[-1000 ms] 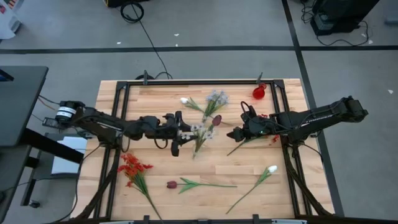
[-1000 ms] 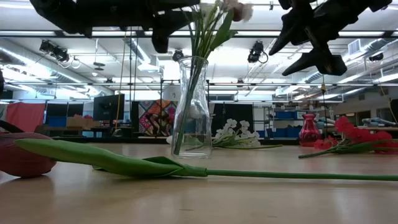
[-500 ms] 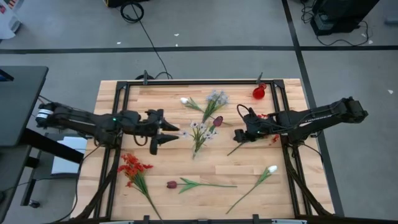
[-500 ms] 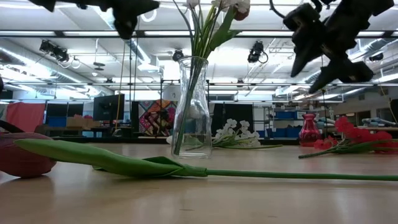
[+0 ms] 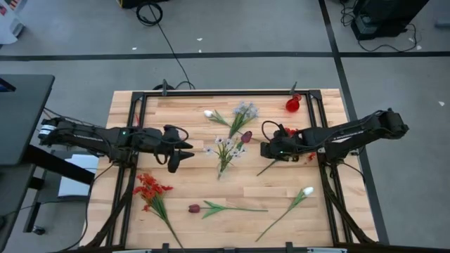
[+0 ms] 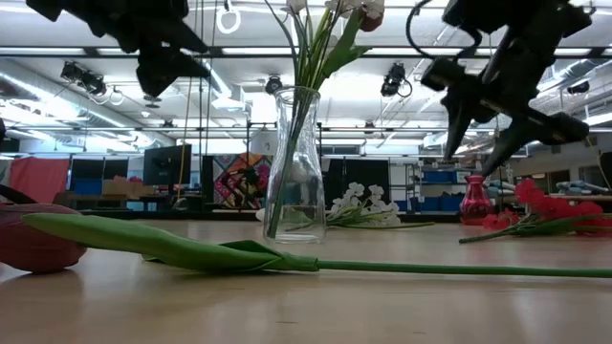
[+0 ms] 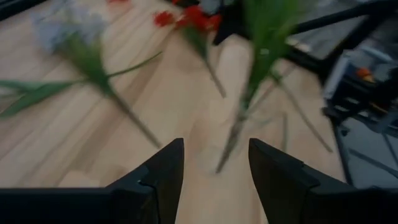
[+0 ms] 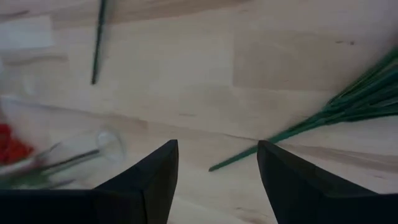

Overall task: Sort flowers into vase by color
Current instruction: Put the white flowers into the transparent vase

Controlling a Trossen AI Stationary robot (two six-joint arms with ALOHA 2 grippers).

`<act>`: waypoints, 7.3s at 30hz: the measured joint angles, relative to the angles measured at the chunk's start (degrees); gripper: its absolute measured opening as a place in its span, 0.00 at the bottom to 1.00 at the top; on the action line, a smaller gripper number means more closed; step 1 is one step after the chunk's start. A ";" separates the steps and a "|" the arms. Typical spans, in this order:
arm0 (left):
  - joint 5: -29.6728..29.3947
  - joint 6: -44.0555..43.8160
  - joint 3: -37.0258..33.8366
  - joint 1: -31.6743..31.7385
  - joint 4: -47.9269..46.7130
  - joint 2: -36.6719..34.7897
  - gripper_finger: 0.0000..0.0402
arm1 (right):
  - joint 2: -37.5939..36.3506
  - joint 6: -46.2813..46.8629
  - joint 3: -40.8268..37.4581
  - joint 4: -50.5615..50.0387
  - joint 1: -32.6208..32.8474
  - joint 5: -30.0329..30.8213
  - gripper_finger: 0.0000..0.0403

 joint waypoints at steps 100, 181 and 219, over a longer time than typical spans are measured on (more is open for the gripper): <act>8.61 16.56 24.70 29.90 12.69 40.94 0.01 | 7.15 -33.79 6.19 -8.41 -14.03 -7.08 0.50; 23.70 13.15 25.58 25.87 34.18 32.44 0.17 | 1.59 -65.94 27.08 32.39 -22.86 -10.50 0.01; 16.75 10.47 -5.10 21.24 52.47 3.82 0.01 | -7.87 -55.34 27.06 5.57 -14.89 26.41 0.32</act>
